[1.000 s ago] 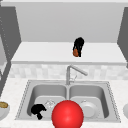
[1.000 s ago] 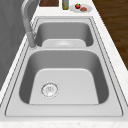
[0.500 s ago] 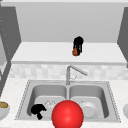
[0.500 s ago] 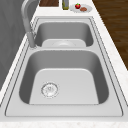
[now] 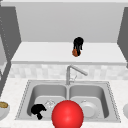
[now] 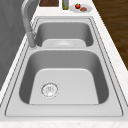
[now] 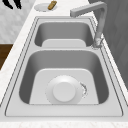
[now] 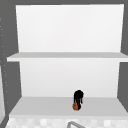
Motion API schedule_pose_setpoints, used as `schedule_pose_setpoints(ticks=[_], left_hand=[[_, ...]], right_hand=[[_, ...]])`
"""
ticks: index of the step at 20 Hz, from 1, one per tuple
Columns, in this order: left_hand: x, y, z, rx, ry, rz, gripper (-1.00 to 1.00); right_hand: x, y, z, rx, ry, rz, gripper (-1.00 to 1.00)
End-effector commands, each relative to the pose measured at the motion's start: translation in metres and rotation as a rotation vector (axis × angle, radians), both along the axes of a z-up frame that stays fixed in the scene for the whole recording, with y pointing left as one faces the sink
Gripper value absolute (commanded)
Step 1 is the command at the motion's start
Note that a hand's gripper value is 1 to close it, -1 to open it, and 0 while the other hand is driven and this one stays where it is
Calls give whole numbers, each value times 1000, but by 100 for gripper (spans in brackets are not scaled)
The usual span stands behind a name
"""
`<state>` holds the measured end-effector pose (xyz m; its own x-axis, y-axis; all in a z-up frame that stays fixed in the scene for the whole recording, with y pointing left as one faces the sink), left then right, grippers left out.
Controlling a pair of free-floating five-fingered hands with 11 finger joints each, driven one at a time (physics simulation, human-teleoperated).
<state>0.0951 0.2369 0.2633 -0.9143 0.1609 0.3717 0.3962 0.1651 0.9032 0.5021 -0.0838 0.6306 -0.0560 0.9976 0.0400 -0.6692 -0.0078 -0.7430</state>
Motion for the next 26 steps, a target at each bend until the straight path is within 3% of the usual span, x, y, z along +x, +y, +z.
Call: schedule_pose_setpoints(ticks=[1, 12, 21, 26], left_hand=[[0, 0, 0, 0, 0, 0, 0], [0, 0, 0, 0, 0, 0, 0], [0, 0, 0, 0, 0, 0, 0], [0, 0, 0, 0, 0, 0, 0]], right_hand=[[-1, -4, 1, 0, -8, -57, 100], [-27, -40, 45, 19, 11, -46, 100], [-87, -77, 48, 17, -28, -7, 100], [-126, -93, 44, 24, -32, -20, 100]])
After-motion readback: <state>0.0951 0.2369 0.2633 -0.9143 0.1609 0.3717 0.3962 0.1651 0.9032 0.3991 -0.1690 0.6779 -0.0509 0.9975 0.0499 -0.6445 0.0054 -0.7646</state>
